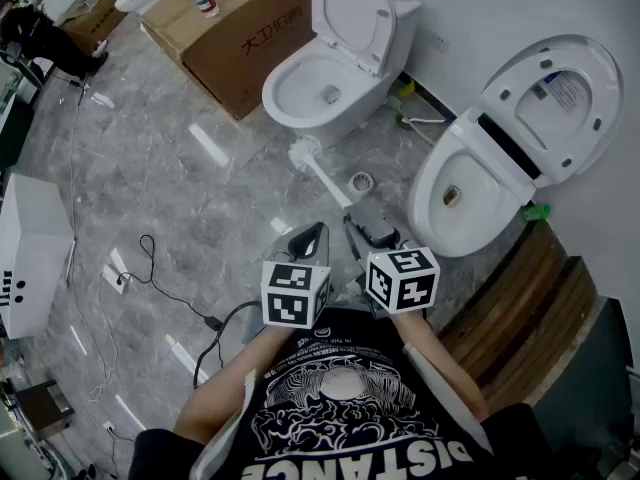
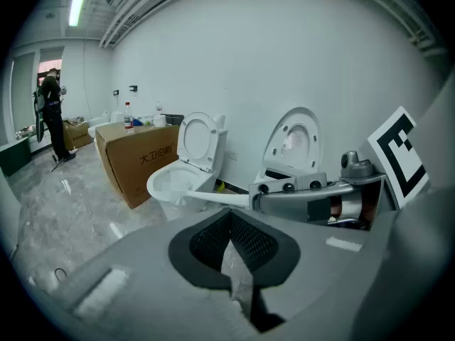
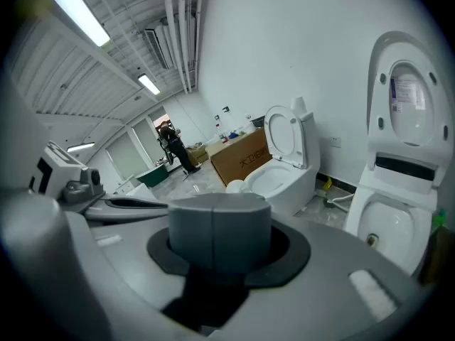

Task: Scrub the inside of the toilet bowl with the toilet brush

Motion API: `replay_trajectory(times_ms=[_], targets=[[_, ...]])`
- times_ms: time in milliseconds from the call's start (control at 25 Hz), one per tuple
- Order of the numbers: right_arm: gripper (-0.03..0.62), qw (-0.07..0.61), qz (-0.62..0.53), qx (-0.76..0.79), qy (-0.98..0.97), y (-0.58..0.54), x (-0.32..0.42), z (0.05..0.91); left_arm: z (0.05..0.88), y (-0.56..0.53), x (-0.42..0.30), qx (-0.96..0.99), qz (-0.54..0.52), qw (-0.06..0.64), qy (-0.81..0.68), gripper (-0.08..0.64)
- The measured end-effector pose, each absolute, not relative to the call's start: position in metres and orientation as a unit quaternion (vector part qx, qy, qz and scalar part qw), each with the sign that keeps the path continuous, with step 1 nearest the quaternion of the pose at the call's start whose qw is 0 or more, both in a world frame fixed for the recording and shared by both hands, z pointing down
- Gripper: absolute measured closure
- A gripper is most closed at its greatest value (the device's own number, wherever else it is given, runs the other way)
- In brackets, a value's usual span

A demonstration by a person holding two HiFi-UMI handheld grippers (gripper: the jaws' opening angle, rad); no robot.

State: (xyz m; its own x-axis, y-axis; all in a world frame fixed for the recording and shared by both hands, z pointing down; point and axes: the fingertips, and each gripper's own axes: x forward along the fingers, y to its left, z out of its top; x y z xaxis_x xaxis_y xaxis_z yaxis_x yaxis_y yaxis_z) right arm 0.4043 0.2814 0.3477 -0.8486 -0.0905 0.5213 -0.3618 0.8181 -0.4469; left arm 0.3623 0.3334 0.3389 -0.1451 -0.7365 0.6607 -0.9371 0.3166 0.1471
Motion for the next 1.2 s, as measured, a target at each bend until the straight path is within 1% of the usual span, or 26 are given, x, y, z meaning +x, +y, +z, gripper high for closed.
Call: replay_trajectory(times_ms=[360, 640, 880, 1200], targets=[[0.442, 0.240, 0.310, 0.121, -0.912, 0.259, 0.411, 0.358, 0.343, 0.308, 0.367, 0.568, 0.148, 0.343, -0.733, 0.569], [0.442, 0.252, 0.331, 0.142, -0.898, 0.238, 0.407, 0.376, 0.355, 0.290, 0.353, 0.575, 0.152, 0.355, -0.722, 0.569], [0.442, 0.263, 0.334, 0.160, -0.891, 0.225, 0.374, 0.382, 0.366, 0.278, 0.316, 0.583, 0.144, 0.369, -0.710, 0.569], [0.442, 0.281, 0.332, 0.194, -0.879, 0.217, 0.304, 0.382, 0.363, 0.261, 0.240, 0.601, 0.123, 0.386, -0.690, 0.569]])
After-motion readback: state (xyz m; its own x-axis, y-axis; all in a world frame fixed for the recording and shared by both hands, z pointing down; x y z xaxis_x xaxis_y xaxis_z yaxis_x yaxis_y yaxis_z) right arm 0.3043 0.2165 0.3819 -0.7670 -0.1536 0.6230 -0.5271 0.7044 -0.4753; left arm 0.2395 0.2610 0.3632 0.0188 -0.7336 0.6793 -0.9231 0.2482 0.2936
